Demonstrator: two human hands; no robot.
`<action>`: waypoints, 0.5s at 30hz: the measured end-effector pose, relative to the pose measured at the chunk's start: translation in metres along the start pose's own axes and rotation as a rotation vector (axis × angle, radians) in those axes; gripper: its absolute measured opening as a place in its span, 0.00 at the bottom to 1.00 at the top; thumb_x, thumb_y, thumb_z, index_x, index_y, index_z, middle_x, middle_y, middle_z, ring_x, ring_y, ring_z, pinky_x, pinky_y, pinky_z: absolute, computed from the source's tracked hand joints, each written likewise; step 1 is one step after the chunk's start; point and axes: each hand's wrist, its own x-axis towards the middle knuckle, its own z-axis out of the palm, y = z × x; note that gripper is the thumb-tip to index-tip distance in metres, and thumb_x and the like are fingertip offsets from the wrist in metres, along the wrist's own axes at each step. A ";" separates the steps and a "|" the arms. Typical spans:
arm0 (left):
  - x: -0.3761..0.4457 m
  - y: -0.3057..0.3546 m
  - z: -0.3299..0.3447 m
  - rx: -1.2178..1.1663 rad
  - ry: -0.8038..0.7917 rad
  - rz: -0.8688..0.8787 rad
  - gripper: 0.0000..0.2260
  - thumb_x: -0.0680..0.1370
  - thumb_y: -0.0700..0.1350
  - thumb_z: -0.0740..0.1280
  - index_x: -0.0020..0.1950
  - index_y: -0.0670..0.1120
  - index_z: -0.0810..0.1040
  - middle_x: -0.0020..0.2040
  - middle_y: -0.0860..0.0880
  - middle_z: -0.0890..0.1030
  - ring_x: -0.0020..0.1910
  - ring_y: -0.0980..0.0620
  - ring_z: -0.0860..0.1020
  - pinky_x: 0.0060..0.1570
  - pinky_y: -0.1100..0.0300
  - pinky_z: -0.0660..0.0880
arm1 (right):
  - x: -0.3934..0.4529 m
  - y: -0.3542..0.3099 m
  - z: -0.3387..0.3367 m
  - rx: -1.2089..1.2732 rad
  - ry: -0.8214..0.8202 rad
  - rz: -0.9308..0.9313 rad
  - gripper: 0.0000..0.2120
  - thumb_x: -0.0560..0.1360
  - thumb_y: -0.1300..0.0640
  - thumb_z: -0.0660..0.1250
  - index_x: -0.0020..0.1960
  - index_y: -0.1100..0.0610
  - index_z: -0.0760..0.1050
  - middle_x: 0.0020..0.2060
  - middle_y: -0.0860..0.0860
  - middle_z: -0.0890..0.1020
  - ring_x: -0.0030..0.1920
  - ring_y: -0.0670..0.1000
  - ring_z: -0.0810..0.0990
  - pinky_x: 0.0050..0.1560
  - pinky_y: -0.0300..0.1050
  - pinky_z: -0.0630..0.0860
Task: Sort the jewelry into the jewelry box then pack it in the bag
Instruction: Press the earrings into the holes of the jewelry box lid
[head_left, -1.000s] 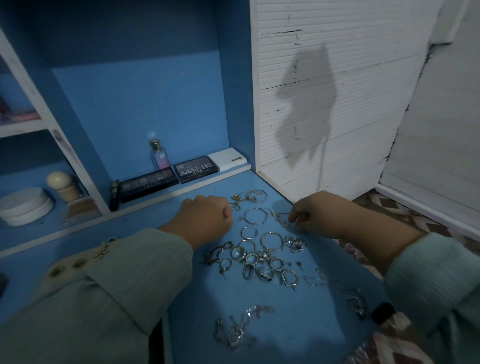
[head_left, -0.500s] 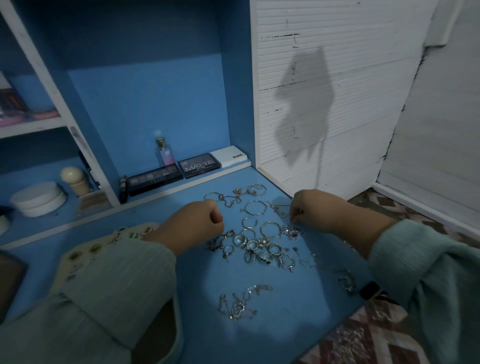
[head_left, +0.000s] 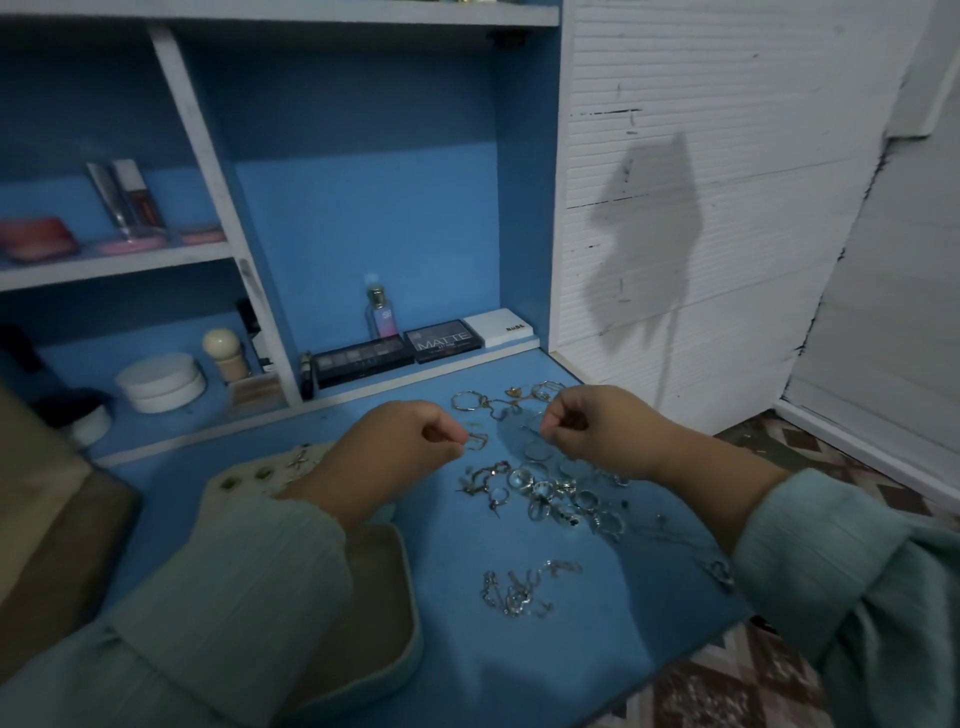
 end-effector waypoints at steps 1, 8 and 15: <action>-0.006 -0.003 -0.005 -0.004 0.007 -0.008 0.05 0.74 0.44 0.70 0.41 0.54 0.79 0.38 0.61 0.77 0.39 0.64 0.75 0.38 0.75 0.67 | 0.001 -0.009 0.004 0.053 -0.015 -0.004 0.06 0.74 0.60 0.66 0.39 0.53 0.75 0.33 0.44 0.76 0.32 0.40 0.73 0.34 0.26 0.69; -0.047 -0.036 -0.036 -0.216 0.157 -0.113 0.08 0.72 0.42 0.72 0.39 0.56 0.79 0.40 0.59 0.81 0.40 0.62 0.77 0.37 0.76 0.70 | 0.018 -0.057 0.041 0.331 -0.087 0.035 0.05 0.74 0.60 0.67 0.39 0.55 0.76 0.31 0.50 0.79 0.30 0.45 0.75 0.34 0.31 0.73; -0.070 -0.073 -0.055 -0.293 0.230 -0.204 0.06 0.74 0.42 0.70 0.42 0.54 0.80 0.39 0.62 0.78 0.39 0.67 0.73 0.36 0.82 0.67 | 0.046 -0.079 0.089 0.260 -0.190 0.071 0.10 0.77 0.60 0.62 0.37 0.51 0.73 0.36 0.47 0.77 0.40 0.47 0.75 0.46 0.43 0.76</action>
